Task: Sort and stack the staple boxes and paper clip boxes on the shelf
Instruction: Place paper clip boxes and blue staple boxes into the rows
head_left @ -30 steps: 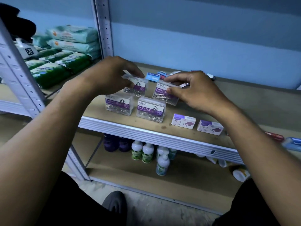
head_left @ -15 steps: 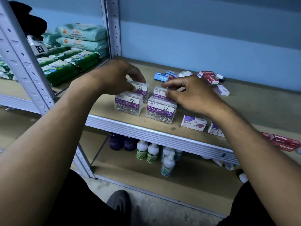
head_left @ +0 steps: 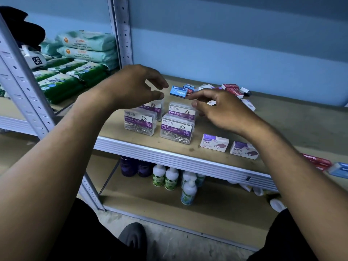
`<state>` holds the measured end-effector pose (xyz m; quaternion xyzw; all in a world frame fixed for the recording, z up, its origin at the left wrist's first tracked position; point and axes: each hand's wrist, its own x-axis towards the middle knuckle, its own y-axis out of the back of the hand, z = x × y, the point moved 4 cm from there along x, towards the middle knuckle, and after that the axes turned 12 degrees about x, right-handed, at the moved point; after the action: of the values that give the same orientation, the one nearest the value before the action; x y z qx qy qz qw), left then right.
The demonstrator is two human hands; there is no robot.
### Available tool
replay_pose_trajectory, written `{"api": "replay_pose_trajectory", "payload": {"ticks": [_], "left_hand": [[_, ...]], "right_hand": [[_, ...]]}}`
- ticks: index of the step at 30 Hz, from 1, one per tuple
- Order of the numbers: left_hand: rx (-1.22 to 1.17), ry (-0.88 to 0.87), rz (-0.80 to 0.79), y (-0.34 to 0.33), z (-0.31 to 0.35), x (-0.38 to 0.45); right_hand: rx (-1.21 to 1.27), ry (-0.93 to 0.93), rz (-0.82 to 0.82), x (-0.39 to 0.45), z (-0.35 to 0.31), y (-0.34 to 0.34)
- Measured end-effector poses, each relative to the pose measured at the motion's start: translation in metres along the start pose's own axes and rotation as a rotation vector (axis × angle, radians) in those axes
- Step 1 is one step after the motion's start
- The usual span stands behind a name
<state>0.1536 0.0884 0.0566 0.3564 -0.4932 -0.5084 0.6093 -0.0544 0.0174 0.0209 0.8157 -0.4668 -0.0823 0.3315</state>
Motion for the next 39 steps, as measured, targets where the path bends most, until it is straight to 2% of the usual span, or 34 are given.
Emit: {"api": "replay_pose_trajectory", "payload": {"ticks": [7,14,22,26,29,34,39], "left_hand": [[0.025,-0.017,0.032,-0.006,0.014,0.012],[0.053,-0.044,0.101,0.0,0.032,0.045],[0.249,-0.066,-0.023,-0.012,0.037,0.089],[0.345,-0.103,-0.118,-0.032,0.03,0.111],[0.465,-0.111,-0.184,-0.052,0.023,0.125],[0.456,-0.102,-0.222,-0.065,0.016,0.137],[0.407,-0.111,-0.168,-0.07,0.009,0.141]], "right_hand": [[-0.066,-0.082,0.107,-0.003,0.027,0.032],[-0.193,-0.127,0.146,0.016,0.054,0.045],[-0.242,-0.13,0.107,0.041,0.076,0.042],[-0.293,-0.118,0.038,0.048,0.082,0.042],[-0.337,-0.101,0.045,0.05,0.084,0.044],[-0.342,-0.074,0.036,0.046,0.083,0.051],[-0.292,-0.073,0.079,0.04,0.085,0.052]]}}
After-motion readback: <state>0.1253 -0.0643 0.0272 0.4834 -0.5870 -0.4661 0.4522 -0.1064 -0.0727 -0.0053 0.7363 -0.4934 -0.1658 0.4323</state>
